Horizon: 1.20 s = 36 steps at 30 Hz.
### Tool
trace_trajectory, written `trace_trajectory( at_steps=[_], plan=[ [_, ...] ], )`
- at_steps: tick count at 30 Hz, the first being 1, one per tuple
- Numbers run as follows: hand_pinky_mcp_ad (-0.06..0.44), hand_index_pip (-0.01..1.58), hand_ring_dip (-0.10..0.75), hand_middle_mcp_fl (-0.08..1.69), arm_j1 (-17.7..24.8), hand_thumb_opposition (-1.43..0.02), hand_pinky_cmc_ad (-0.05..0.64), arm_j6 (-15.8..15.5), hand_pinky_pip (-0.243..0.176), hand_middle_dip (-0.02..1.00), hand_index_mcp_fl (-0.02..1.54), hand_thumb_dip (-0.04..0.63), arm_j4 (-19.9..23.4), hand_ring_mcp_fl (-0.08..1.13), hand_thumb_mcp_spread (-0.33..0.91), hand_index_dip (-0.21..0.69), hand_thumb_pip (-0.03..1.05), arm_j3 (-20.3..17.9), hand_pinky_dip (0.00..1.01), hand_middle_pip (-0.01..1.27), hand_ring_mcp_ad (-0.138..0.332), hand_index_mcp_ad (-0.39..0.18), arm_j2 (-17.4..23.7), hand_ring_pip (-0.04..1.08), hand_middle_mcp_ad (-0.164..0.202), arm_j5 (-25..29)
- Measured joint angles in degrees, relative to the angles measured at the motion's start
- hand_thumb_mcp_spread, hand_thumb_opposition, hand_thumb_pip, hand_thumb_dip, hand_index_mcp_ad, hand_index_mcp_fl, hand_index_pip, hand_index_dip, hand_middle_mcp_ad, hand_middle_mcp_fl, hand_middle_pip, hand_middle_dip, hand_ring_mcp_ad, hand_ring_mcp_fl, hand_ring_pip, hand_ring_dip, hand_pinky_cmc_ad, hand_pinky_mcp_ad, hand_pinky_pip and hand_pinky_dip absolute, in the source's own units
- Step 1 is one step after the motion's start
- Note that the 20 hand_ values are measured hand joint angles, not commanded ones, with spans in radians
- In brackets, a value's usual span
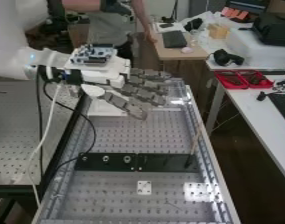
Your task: Grab the paper clip and place it in the clear container
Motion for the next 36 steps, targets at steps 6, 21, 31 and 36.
trace_trajectory(
  at_steps=[6,21,31,36],
  plan=[
    [0.305,0.1,0.103,0.27,-2.38,-0.77,0.361,0.04,-0.075,0.24,0.04,0.206,-0.15,0.0,0.34,0.019,0.56,-0.07,0.51,0.13,0.15,-0.07,-4.5,0.1,-0.01,0.63],
    [0.304,0.1,0.176,0.4,-7.57,-0.8,0.356,-0.72,-0.075,0.42,0.04,0.281,8.22,0.13,0.43,-0.061,0.72,0.21,0.39,0.15,0.147,-0.086,-11.87,0.1,-0.014,-1.65],
    [0.295,0.1,0.257,0.42,-11.18,-0.83,0.347,-1.7,-0.058,0.49,0.04,0.333,10.11,0.2,0.47,-0.115,0.75,4.5,0.27,0.36,0.133,-0.12,-16.52,0.1,-0.012,-5.12],
    [0.278,0.1,0.314,0.39,-12.65,-0.83,0.344,-2.13,-0.042,0.52,0.04,0.337,10.42,0.23,0.47,-0.127,0.79,6.21,0.22,0.46,0.113,-0.122,-18.06,0.12,-0.014,-6.57]
  ],
)
